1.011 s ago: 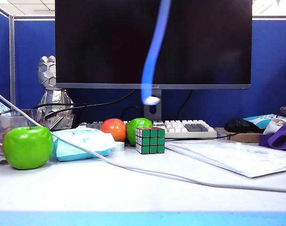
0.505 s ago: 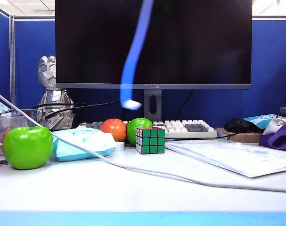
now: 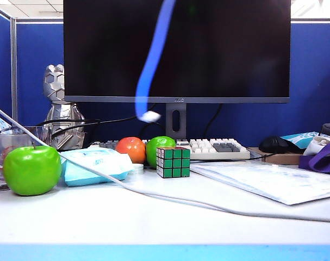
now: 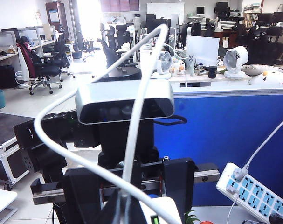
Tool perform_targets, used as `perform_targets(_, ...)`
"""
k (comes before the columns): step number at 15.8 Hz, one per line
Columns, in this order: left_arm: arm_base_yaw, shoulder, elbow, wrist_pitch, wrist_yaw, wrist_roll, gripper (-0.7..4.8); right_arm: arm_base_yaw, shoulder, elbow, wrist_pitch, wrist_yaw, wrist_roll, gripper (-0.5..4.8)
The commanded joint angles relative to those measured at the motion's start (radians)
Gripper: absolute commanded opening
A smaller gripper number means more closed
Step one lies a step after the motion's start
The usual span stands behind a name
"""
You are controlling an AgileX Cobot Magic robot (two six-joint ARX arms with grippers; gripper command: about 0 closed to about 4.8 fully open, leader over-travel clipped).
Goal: Pick up the Type-C charging cable and the charging base, insert one end of the Type-C charger into the corresponding slot on the base, and finally place the plugged-in charger back on the table.
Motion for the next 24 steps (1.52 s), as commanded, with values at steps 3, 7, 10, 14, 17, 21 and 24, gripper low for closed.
perform_targets(3, 0.0, -0.017, 0.016, 0.149, -0.014, -0.01, -0.06, 0.004, 0.006, -0.029, -0.108, -0.02, -0.016, -0.01)
perform_targets(7, 0.0, -0.023, 0.016, 0.178, -0.015, -0.01, -0.06, 0.004, 0.005, -0.04, -0.138, -0.021, -0.058, -0.01)
perform_targets(10, 0.001, -0.023, 0.016, 0.189, -0.016, -0.01, -0.06, 0.004, 0.005, -0.04, -0.156, -0.02, -0.06, -0.01)
perform_targets(14, 0.001, -0.023, 0.016, 0.178, -0.014, 0.002, -0.06, 0.004, 0.004, -0.039, -0.147, -0.02, -0.058, 0.0)
perform_targets(17, 0.001, -0.023, 0.015, 0.142, -0.014, 0.002, -0.06, 0.004, 0.002, -0.039, -0.079, -0.02, 0.002, 0.06)
perform_targets(21, 0.001, -0.023, 0.014, 0.094, -0.014, 0.017, -0.06, 0.003, -0.007, -0.039, -0.032, -0.009, 0.029, 1.22)
perform_targets(24, 0.001, -0.023, 0.014, 0.093, -0.014, 0.017, -0.06, 0.002, -0.014, -0.037, -0.013, 0.012, 0.031, 1.24)
